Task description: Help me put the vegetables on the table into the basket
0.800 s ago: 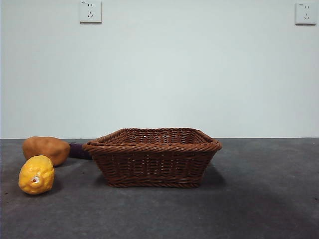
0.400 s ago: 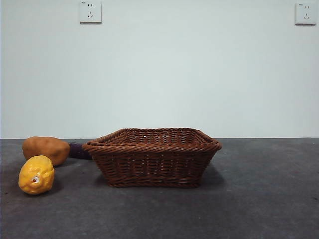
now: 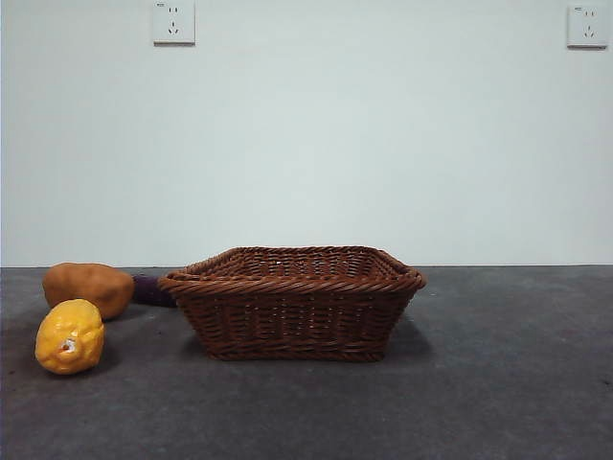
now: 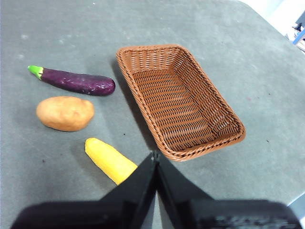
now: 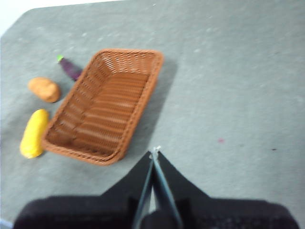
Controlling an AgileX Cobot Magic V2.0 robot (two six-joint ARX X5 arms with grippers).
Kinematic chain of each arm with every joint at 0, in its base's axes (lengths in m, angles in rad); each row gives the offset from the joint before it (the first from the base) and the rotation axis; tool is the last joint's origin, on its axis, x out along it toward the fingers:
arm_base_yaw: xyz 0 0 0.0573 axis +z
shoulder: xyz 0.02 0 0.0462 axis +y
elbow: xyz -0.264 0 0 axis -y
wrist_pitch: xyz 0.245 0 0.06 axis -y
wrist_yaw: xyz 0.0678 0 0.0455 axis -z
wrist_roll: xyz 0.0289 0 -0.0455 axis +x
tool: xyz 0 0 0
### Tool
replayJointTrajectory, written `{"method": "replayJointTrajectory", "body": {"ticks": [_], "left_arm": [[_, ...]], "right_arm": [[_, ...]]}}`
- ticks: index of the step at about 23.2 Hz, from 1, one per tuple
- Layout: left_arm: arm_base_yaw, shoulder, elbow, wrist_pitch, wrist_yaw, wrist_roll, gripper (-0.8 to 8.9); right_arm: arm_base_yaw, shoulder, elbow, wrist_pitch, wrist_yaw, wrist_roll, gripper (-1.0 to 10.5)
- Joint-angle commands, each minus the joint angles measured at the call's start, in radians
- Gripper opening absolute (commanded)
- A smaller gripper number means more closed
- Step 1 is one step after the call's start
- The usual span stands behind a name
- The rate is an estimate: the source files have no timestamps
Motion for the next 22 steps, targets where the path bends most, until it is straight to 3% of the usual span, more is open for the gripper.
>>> {"method": "replayJointTrajectory", "body": {"ticks": [1,2,4,5,15,20,22], "left_arm": [[-0.004,0.004,0.002,0.004,0.006,0.014,0.88],[-0.004,0.006,0.002,0.005,0.006,0.013,2.17],[-0.004,0.012,0.002,0.007,0.006,0.01,5.75],[-0.004,0.015,0.002,0.01,0.006,0.01,6.24],[-0.004,0.095,0.073,0.009,0.003,0.01,6.28],[-0.004,0.124,0.081,0.006,0.004,0.01,6.28],[-0.005,0.126,0.081,0.006,0.004,0.003,6.28]], "right_arm": [[0.001,0.003,0.005,-0.001,-0.014,-0.011,0.8],[0.001,0.006,0.005,-0.002,-0.014,-0.011,1.9],[0.001,0.013,0.005,0.0,-0.027,-0.01,4.7],[0.001,0.014,0.005,-0.002,-0.029,-0.008,5.7],[0.036,0.14,0.005,0.079,-0.101,0.03,6.0],[0.146,0.344,0.007,0.238,-0.075,0.097,6.0],[0.206,0.455,0.022,0.309,-0.023,0.126,6.0]]}}
